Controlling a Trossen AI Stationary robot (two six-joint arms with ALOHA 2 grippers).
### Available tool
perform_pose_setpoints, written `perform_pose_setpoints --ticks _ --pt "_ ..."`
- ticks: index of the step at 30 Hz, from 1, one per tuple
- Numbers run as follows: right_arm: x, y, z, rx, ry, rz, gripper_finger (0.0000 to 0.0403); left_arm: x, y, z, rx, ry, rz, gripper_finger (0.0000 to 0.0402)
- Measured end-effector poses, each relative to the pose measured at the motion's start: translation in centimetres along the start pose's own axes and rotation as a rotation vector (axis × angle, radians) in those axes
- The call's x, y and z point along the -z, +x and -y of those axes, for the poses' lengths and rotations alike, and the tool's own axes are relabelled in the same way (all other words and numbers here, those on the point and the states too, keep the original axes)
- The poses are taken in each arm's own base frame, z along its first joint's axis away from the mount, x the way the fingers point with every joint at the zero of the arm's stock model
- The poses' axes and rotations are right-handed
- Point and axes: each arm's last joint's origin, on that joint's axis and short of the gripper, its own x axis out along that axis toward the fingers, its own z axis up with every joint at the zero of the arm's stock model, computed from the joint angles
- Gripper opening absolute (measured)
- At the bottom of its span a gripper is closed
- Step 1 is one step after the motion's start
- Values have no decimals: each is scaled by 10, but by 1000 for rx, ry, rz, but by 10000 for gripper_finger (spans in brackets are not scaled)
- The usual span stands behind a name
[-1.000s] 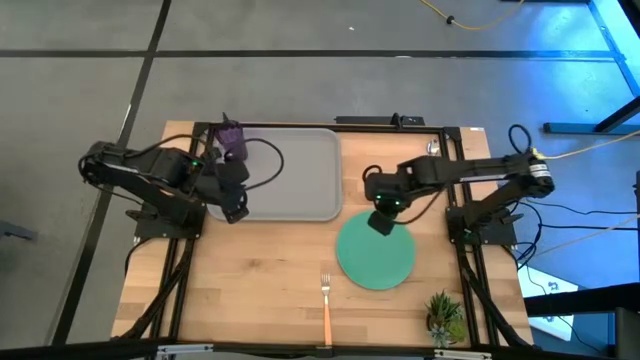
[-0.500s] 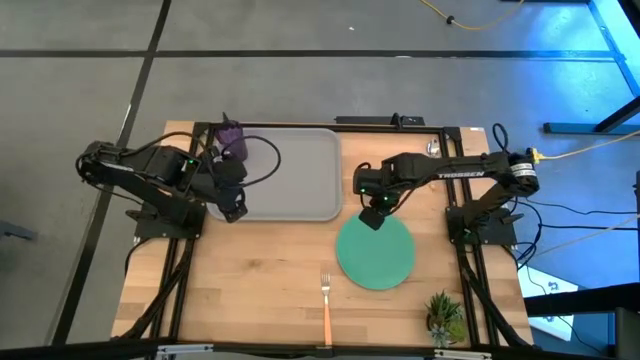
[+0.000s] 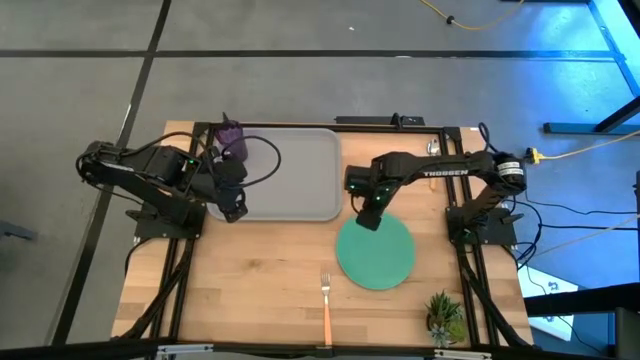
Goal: Pick and place plate/cup/fork/spoon on tray
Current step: Put the green plate on the bottom right of the purple cup
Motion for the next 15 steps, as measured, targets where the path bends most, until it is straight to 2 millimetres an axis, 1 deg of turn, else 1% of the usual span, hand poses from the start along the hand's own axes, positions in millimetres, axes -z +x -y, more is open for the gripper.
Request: perform_pose_setpoints --ticks 5,12,15 --pt "-10 14 1 0 -181 1 71 0 0 0 2 0 -1 50" --pt "-23 44 6 -8 -474 -61 71 0 0 0 3 0 -2 50" --pt "-28 57 8 -50 -579 -76 71 0 0 0 4 0 -3 50"
